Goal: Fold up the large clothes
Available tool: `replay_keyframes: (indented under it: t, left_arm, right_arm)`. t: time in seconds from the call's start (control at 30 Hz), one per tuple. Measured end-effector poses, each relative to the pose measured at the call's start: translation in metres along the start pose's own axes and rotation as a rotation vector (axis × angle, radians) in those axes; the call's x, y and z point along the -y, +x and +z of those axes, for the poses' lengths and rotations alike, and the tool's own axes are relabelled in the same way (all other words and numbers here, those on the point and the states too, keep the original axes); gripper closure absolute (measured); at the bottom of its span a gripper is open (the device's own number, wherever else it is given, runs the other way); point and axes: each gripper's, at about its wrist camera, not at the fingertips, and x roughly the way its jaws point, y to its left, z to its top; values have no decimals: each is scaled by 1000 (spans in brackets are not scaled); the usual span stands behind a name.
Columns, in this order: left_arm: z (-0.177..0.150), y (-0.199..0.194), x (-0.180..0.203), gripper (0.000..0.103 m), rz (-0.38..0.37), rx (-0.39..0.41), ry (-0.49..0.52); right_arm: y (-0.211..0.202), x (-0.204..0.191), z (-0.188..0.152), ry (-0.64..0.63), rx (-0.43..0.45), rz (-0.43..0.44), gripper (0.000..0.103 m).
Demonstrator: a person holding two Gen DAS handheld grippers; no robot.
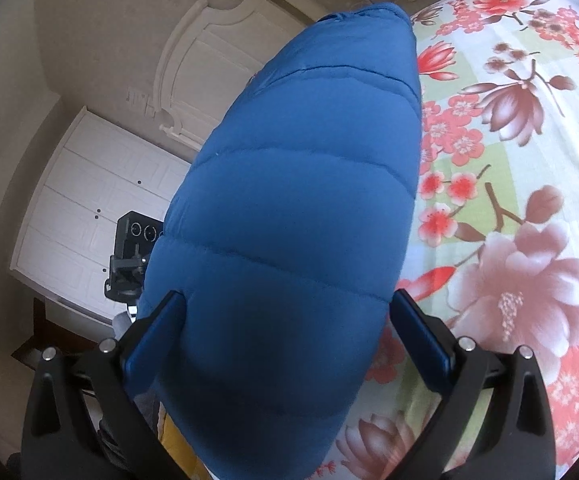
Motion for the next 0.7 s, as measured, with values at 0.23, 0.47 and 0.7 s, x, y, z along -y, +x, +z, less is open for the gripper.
replay_keyframes:
  t: [0.23,0.47,0.7]
  left_arm:
    - [-25,-6,9,19,6,97,36]
    - [-32,-1,27,42,59,209,85]
    - [-39,-7,74,56,84,330,155]
  right_arm:
    - [5,-9,-5,-20,18,-9,2]
    - [3,-28,-13,-129,50,-88,30]
    - [-21,-50,-14,-254,153,-125,46]
